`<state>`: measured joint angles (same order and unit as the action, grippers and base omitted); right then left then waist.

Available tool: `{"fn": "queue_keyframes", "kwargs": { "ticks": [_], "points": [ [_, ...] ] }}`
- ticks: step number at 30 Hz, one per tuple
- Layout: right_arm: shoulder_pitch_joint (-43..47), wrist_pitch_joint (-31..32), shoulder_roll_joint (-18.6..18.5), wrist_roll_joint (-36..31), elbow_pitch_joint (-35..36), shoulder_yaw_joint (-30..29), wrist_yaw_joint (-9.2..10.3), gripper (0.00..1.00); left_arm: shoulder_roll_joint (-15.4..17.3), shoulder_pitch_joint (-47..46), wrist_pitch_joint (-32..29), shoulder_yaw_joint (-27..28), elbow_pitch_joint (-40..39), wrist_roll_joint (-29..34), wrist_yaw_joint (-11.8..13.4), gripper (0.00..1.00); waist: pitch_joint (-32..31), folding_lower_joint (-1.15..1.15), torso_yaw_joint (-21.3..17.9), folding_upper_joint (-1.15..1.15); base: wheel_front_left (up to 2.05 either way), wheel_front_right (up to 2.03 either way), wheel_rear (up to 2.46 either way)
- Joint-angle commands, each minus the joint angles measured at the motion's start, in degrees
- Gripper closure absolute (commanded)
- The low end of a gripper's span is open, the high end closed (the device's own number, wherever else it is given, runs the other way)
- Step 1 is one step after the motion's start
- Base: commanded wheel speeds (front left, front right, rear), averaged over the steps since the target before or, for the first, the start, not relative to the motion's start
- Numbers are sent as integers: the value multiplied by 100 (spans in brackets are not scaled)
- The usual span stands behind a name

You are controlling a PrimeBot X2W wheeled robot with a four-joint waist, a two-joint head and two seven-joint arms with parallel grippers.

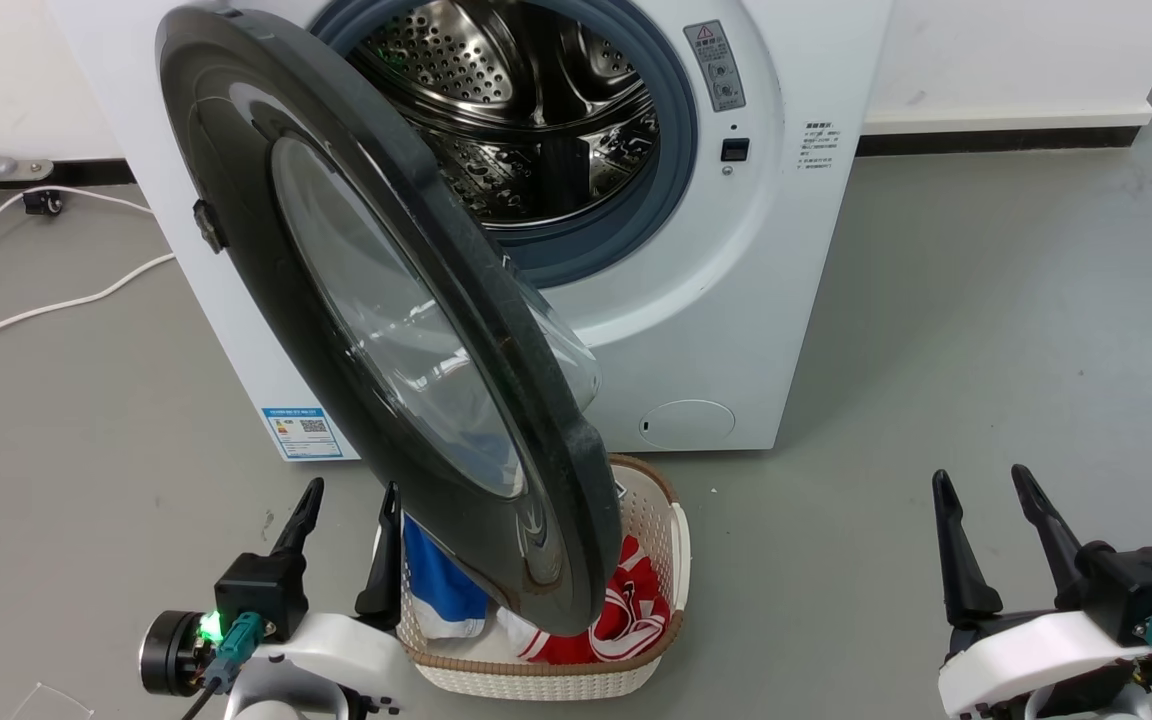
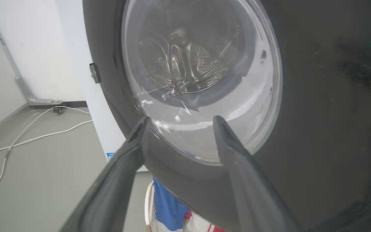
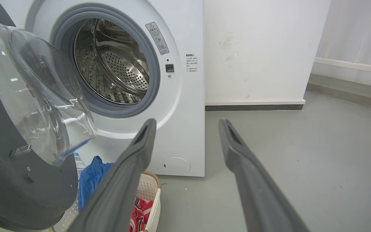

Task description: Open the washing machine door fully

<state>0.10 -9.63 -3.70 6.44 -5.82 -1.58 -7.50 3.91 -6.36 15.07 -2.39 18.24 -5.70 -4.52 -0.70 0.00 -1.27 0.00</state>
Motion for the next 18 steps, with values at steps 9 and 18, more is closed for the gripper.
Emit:
{"fn": "queue_keyframes", "kwargs": {
  "ticks": [9, 18],
  "points": [
    [57, 6, 45, 46, 27, 0, 1, 0, 17, -25, 15, -9, -53, -1, -10, 100, 31, 0, -45, 0, 0, 0, 0],
    [32, 1, 65, 56, -42, -37, 1, 0, 4, -155, 15, 188, -420, -122, 93, 100, 20, 0, -50, 0, 0, 0, 0]
  ]
}}
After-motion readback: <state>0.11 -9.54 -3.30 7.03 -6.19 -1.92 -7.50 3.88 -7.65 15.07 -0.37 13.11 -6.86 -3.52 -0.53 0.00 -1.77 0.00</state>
